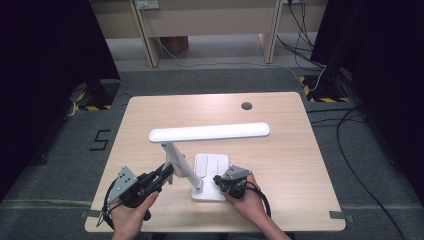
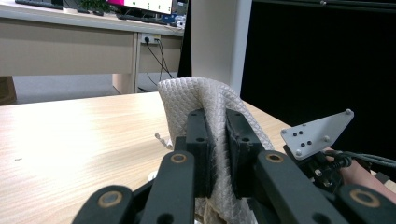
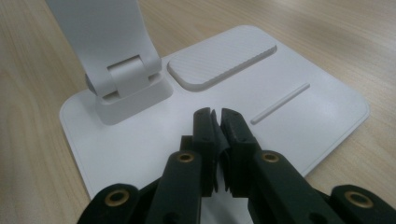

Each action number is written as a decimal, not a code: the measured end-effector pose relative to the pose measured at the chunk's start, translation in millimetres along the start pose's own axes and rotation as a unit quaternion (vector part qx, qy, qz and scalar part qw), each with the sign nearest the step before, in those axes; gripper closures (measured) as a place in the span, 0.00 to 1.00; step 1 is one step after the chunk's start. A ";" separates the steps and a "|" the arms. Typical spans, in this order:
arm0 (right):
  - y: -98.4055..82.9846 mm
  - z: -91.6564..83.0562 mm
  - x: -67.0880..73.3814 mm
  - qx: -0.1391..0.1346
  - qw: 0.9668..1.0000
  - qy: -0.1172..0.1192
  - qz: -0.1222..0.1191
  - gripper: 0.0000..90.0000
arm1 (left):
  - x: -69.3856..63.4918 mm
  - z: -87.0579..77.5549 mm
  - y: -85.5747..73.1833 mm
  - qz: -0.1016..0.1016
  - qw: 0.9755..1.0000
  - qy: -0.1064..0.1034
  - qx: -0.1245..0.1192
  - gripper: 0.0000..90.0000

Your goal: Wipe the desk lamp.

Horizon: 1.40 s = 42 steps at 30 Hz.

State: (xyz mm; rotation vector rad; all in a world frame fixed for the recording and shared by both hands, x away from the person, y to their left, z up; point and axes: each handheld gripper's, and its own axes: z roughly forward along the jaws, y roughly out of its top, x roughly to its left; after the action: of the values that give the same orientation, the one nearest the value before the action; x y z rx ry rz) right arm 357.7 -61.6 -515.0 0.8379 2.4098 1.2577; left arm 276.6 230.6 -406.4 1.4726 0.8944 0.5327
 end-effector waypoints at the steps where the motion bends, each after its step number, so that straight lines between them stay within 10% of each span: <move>1: 0.0 0.0 0.0 0.000 1.000 0.000 0.000 0.95 | -0.1 0.1 -0.3 0.001 1.000 0.001 0.001 0.90; 42: 0.1 0.1 -0.3 -0.001 1.000 0.000 -0.004 0.95 | -0.6 7.4 -20.7 -0.012 1.000 -0.001 0.026 0.90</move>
State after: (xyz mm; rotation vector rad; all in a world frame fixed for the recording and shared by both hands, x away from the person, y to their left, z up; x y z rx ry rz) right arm 358.1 -61.6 -515.0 0.8265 2.4096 1.2571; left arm 277.6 224.0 -427.3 1.5067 0.9289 0.4933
